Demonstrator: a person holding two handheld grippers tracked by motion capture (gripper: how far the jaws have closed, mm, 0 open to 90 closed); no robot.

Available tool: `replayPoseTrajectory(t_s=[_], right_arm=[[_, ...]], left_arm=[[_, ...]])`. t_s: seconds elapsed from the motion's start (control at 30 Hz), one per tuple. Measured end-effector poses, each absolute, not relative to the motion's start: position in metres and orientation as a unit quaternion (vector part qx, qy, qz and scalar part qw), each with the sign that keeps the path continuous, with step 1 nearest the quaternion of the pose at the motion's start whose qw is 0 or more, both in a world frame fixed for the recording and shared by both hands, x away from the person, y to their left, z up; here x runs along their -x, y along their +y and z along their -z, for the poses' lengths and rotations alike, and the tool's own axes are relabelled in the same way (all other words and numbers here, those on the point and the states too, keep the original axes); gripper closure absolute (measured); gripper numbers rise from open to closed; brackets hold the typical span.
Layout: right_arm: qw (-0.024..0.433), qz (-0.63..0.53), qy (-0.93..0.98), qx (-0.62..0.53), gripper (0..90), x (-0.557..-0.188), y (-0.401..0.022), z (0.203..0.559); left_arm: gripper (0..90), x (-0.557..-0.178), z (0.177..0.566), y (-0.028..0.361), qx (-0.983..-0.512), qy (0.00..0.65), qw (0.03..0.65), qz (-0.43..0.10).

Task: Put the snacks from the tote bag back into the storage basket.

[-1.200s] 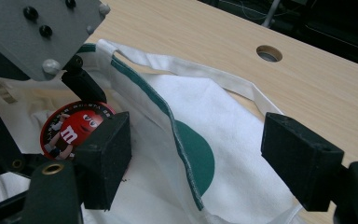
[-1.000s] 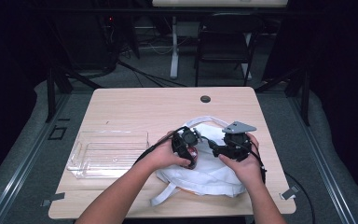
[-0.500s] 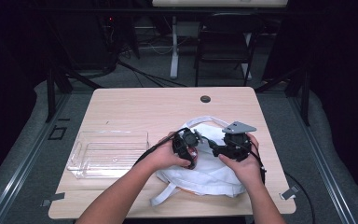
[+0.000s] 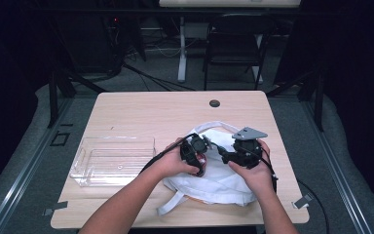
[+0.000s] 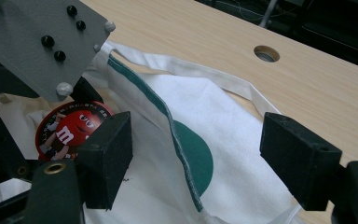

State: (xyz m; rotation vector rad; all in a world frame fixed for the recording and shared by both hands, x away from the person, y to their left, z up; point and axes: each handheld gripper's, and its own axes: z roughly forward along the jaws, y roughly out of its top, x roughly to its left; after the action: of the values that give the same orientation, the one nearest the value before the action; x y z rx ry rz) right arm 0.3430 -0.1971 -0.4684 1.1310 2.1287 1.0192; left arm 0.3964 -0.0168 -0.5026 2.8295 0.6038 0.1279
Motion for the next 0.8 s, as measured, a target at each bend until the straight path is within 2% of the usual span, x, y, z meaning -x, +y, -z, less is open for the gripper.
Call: replayPoseTrajectory(t_s=[0.8], right_arm=[[0.26, -0.375, 0.783, -0.423, 25.4, -0.3441, -0.2001, 0.4692]], left_arm=[[25.4, -0.3959, 0.5019, -0.0179, -0.97, 0.207, 0.117, -0.046]])
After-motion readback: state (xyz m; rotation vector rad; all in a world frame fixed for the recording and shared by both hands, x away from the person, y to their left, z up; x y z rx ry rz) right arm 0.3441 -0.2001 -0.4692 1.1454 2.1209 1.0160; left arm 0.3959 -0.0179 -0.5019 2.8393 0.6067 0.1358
